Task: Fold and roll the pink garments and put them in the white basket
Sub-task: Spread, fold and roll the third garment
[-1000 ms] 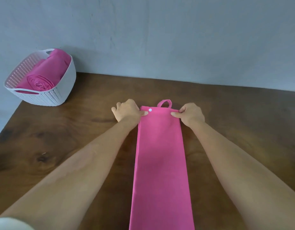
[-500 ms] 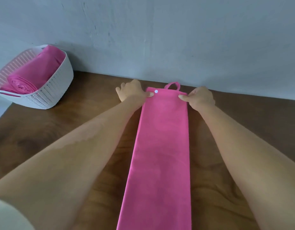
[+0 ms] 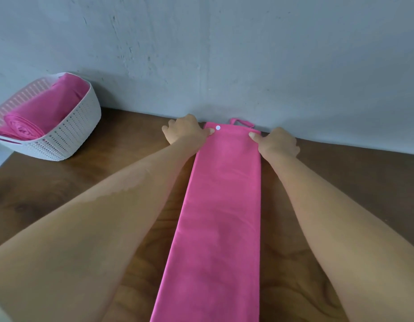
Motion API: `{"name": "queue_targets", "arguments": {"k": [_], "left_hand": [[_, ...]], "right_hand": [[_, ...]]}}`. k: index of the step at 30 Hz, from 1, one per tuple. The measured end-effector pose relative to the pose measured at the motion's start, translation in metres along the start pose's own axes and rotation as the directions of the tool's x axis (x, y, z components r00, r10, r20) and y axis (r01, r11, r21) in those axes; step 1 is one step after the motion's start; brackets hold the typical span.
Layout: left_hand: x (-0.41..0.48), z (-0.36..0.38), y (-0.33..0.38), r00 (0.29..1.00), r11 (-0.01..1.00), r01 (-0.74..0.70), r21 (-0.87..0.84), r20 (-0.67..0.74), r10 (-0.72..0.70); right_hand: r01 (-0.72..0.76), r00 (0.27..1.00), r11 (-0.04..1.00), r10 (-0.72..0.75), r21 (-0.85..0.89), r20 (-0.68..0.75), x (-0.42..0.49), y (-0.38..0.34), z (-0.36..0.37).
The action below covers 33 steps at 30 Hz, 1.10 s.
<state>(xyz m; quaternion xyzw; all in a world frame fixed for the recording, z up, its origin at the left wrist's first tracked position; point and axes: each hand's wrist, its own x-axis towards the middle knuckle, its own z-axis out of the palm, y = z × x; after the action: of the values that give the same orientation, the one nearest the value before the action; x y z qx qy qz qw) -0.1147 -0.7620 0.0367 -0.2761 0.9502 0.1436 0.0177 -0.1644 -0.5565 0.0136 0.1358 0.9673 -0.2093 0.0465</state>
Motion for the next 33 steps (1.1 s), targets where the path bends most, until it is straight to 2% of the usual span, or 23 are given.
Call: {"name": "queue_targets", "arguments": {"k": [4, 7, 10, 14, 18, 21, 31, 33], "left_hand": [[-0.033, 0.011, -0.010, 0.975, 0.986, -0.168, 0.002, -0.149, 0.167], [-0.070, 0.014, -0.030, 0.910, 0.927, -0.375, -0.012, -0.197, 0.365], [-0.108, 0.013, -0.048, 0.841, 0.844, -0.534, -0.048, -0.132, 0.524], [-0.152, 0.018, -0.066, 0.771, 0.765, -0.632, -0.124, -0.006, 0.636], [-0.176, 0.030, -0.076, 0.623, 0.624, -0.781, 0.009, 0.079, 0.778], [-0.185, 0.036, -0.081, 0.560, 0.562, -0.826, 0.026, 0.137, 0.817], [-0.191, 0.042, -0.087, 0.582, 0.577, -0.813, 0.076, 0.091, 0.808], [-0.190, 0.040, -0.087, 0.552, 0.548, -0.834, 0.065, 0.082, 0.830]], "right_hand": [[0.033, 0.999, 0.999, -0.033, -0.016, 0.002, -0.005, 0.001, -0.001], [0.087, 0.995, 0.996, -0.086, -0.026, 0.053, -0.009, 0.006, -0.003], [0.157, 0.982, 0.987, -0.152, -0.043, 0.109, -0.022, 0.015, -0.006], [0.218, 0.971, 0.975, -0.211, -0.050, 0.114, -0.064, 0.035, -0.010], [0.221, 0.970, 0.975, -0.218, -0.018, 0.108, -0.121, 0.058, -0.015], [0.203, 0.974, 0.979, -0.202, 0.007, 0.104, -0.169, 0.077, -0.018], [0.063, 0.997, 0.995, -0.066, 0.072, 0.030, -0.327, 0.130, -0.013], [0.035, 0.999, 0.996, -0.037, 0.083, 0.024, -0.354, 0.136, -0.010]]}}
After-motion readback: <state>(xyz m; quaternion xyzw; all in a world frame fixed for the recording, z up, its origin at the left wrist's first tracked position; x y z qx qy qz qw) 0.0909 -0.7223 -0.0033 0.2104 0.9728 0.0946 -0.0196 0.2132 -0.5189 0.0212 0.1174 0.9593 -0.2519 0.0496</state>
